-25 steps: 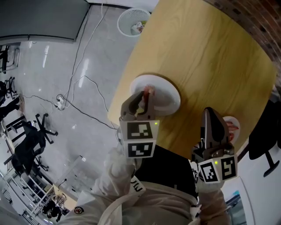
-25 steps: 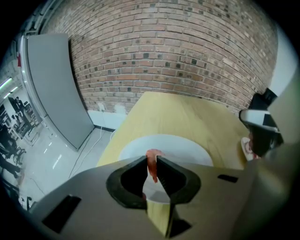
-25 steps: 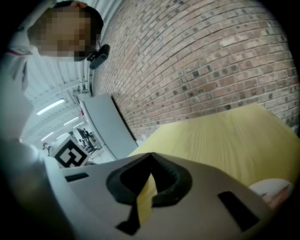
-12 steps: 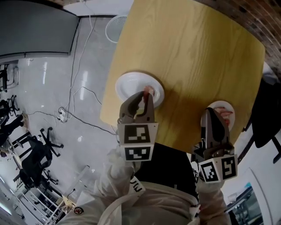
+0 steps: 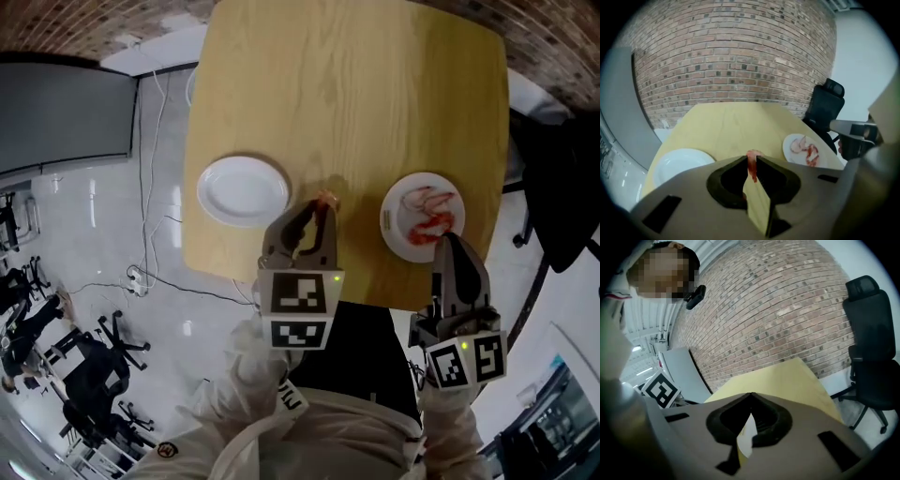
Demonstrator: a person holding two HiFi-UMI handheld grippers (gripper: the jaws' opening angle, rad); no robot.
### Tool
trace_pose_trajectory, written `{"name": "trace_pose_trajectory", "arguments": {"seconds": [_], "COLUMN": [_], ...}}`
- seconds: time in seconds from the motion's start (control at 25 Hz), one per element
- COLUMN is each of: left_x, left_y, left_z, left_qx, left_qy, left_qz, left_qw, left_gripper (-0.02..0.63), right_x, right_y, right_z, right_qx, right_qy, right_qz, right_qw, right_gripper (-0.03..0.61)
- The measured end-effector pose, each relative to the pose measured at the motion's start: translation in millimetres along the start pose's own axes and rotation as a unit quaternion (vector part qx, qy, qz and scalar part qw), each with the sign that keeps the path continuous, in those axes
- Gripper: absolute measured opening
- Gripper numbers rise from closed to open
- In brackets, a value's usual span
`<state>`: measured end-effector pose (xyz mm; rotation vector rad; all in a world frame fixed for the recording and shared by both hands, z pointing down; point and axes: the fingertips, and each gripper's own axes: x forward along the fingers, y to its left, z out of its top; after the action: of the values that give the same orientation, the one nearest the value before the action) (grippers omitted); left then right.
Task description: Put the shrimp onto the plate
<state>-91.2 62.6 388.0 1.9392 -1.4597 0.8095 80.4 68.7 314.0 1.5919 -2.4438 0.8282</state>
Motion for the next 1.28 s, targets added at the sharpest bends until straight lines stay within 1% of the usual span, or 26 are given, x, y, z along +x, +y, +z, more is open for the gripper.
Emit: {"name": "trace_pose_trajectory", "arguments": {"seconds": [0.28, 0.56, 0.84, 1.28], "left_x": [19.4, 31.1, 40.8, 50.9], "left_y": [-70.6, -116.1, -136.3, -144.5], "left_z": [8.8, 3.3, -4.3, -9.9], "left_qx": [0.042, 0.080, 0.105, 0.127], "left_qy": [0.004, 0.014, 0.025, 0.042], "left_qz": [-0.038, -0.068, -0.081, -0.073], "left_qw": [0.9984, 0.9944, 0.9909, 0.9883], "left_gripper": [0.063, 0.063, 0.063, 0.064], "right_x": [-40.8, -65.8, -74.5, -74.6], "right_y": [-57.9, -86.8, -103.6, -116.2], "right_z": [2.2, -2.4, -9.0, -12.0], "right_qx": [0.021, 0.037, 0.048, 0.056], "right_qy": [-0.016, -0.027, -0.028, -0.027], "right_qz": [-0.043, -0.066, -0.077, -0.078], "right_qw": [0.999, 0.997, 0.996, 0.995], "right_gripper": [0.025, 0.025, 0.025, 0.025]}}
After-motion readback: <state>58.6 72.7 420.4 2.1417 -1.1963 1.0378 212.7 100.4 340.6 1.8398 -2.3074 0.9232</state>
